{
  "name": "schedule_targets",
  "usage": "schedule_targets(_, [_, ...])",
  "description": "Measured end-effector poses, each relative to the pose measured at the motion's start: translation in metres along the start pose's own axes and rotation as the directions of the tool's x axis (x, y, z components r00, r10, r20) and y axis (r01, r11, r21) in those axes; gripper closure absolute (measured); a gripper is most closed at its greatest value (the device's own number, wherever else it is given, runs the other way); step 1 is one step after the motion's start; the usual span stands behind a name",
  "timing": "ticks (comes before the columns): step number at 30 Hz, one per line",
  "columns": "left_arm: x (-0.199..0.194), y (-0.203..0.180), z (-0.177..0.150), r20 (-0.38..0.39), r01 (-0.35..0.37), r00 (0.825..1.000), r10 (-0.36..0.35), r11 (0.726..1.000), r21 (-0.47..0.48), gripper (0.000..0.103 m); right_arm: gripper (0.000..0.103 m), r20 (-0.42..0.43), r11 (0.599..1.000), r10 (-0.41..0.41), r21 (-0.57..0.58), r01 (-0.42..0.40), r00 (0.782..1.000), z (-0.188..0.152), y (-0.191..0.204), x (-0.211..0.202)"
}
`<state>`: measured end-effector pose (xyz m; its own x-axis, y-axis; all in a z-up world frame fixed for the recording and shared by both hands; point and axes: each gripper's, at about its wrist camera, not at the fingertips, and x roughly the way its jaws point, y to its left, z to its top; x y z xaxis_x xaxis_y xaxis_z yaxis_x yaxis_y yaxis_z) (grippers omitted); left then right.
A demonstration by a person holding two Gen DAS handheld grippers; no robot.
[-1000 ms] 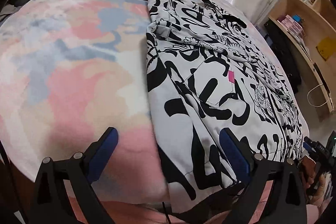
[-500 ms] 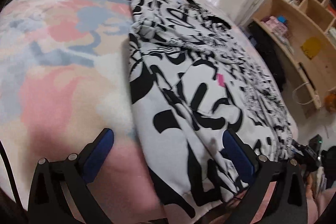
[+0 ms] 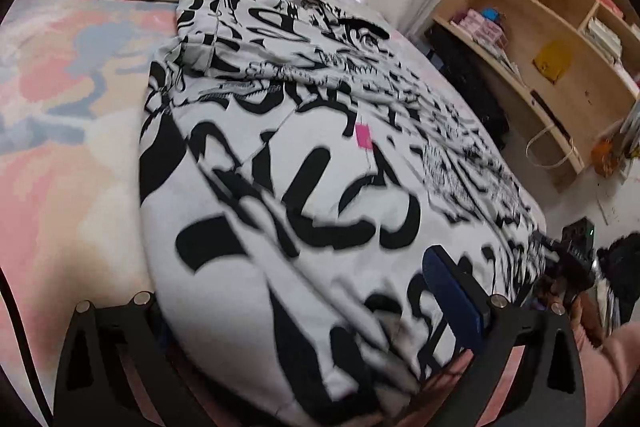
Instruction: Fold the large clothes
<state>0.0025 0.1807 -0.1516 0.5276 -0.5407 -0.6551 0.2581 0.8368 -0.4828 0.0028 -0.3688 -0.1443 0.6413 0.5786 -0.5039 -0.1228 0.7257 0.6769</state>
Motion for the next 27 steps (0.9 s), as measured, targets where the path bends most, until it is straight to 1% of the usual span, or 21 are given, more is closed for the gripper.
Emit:
schedule_targets(1, [0.001,-0.001,0.002,0.014,-0.004,1.0,0.004,1.0,-0.006,0.024,0.057,-0.001,1.0,0.002,0.0,-0.002,1.0,0.003,0.0,0.003])
schedule_targets(2, [0.003,-0.003,0.006,0.031,-0.013,0.999,0.014,1.0,-0.014,0.048,0.065,-0.002,1.0,-0.001,-0.004,0.001,1.0,0.005,0.0,0.005])
schedule_targets(3, [0.004,-0.002,0.007,0.037,-0.023,0.999,0.024,0.999,-0.022,0.067,0.07,-0.004,1.0,-0.011,-0.009,0.011,1.0,0.008,0.002,0.009])
schedule_targets(4, [0.006,-0.001,0.009,0.047,-0.024,0.999,0.025,0.999,-0.04,0.069,0.08,-0.006,1.0,-0.012,-0.009,0.012,1.0,0.01,0.003,0.01])
schedule_targets(5, [0.005,-0.001,0.009,0.057,-0.022,0.998,0.025,0.998,-0.052,0.073,0.084,-0.003,1.0,-0.01,-0.01,0.01,1.0,0.011,0.004,0.01])
schedule_targets(6, [0.003,-0.004,0.01,0.077,-0.023,0.997,0.027,0.998,-0.06,0.079,0.085,0.006,1.0,-0.011,-0.017,0.011,1.0,0.013,0.008,0.009])
schedule_targets(9, [-0.007,-0.018,0.011,0.115,-0.052,0.992,0.056,0.998,-0.032,0.086,0.089,0.049,0.998,-0.021,-0.055,0.024,0.999,0.018,0.023,0.001])
schedule_targets(12, [-0.023,-0.027,0.016,0.139,-0.044,0.989,0.047,0.999,-0.031,0.09,0.092,0.109,0.997,-0.001,-0.078,0.01,0.994,0.025,0.039,-0.013])
schedule_targets(16, [-0.048,-0.043,0.019,0.172,-0.031,0.985,0.03,0.999,0.004,0.092,0.092,0.16,0.995,0.027,-0.104,-0.01,0.987,0.031,0.056,-0.033])
schedule_targets(19, [-0.068,-0.053,0.02,0.17,-0.018,0.985,0.016,1.0,0.012,0.092,0.092,0.174,0.993,0.052,-0.117,-0.032,0.983,0.032,0.067,-0.049])
schedule_targets(21, [-0.078,-0.055,0.021,0.161,-0.012,0.987,0.012,1.0,-0.002,0.092,0.092,0.177,0.991,0.065,-0.127,-0.042,0.982,0.032,0.075,-0.058])
schedule_targets(24, [-0.089,-0.051,0.024,0.146,0.005,0.989,0.003,0.999,-0.049,0.092,0.092,0.176,0.99,0.094,-0.125,-0.072,0.98,0.034,0.082,-0.071])
schedule_targets(27, [-0.085,-0.037,0.034,0.121,0.043,0.992,-0.026,0.989,-0.14,0.092,0.092,0.176,0.992,0.108,-0.089,-0.093,0.978,0.04,0.078,-0.073])
